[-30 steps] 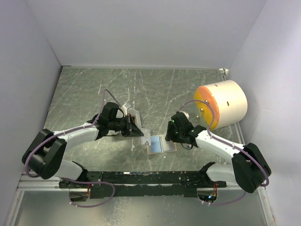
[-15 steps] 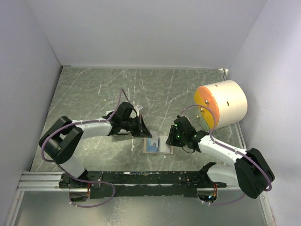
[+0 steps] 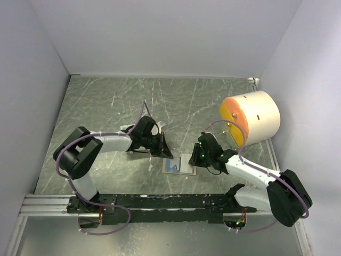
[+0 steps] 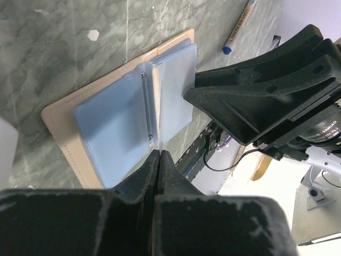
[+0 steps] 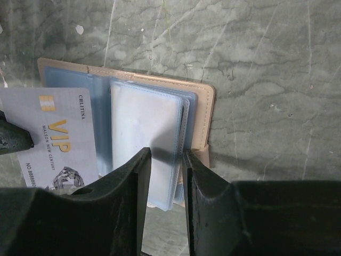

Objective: Put the credit cards into the card holder

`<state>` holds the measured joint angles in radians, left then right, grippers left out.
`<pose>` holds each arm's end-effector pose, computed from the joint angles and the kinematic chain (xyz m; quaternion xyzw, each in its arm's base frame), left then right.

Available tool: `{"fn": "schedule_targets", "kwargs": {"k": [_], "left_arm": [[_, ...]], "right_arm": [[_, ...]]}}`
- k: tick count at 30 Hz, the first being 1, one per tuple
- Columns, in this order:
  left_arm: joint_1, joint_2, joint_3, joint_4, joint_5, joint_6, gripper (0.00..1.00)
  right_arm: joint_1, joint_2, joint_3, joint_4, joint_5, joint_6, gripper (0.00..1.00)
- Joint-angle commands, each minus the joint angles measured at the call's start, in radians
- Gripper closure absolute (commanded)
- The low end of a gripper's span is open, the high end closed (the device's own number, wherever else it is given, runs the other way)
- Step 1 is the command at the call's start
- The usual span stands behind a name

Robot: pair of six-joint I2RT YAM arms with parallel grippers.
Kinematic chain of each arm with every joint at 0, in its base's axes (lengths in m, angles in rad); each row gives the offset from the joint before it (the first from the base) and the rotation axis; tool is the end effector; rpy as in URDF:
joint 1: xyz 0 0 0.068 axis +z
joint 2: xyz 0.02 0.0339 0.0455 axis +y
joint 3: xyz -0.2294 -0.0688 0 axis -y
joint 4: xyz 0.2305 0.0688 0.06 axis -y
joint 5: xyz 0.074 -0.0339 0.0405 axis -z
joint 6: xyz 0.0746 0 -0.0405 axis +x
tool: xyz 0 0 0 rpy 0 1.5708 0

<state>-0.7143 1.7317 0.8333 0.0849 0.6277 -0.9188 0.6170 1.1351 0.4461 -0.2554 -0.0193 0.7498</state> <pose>0.2279 -0.2556 0.0993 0.0233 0.8908 -0.4527 0.0317 0.1838 0.1321 0.1009 0.0602 0.9494 0.2017 0.2331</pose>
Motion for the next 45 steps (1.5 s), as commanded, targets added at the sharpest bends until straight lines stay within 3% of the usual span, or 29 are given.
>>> {"fn": "schedule_targets", "kwargs": {"k": [1, 23, 40, 45], "left_arm": [[-0.015, 0.023, 0.036, 0.005, 0.056, 0.03, 0.93], [-0.036, 0.094, 0.063, 0.016, 0.046, 0.054, 0.93], [-0.036, 0.122, 0.126, -0.145, -0.076, 0.078, 0.93], [-0.038, 0.114, 0.083, -0.093, -0.05, 0.056, 0.93]], "right_arm": [[-0.002, -0.003, -0.026, 0.003, -0.011, 0.012, 0.7], [-0.002, -0.009, -0.033, 0.007, -0.011, 0.016, 0.72], [-0.002, -0.019, -0.053, 0.018, -0.011, 0.031, 0.71], [-0.002, -0.018, -0.056, 0.021, -0.014, 0.029, 0.71]]}}
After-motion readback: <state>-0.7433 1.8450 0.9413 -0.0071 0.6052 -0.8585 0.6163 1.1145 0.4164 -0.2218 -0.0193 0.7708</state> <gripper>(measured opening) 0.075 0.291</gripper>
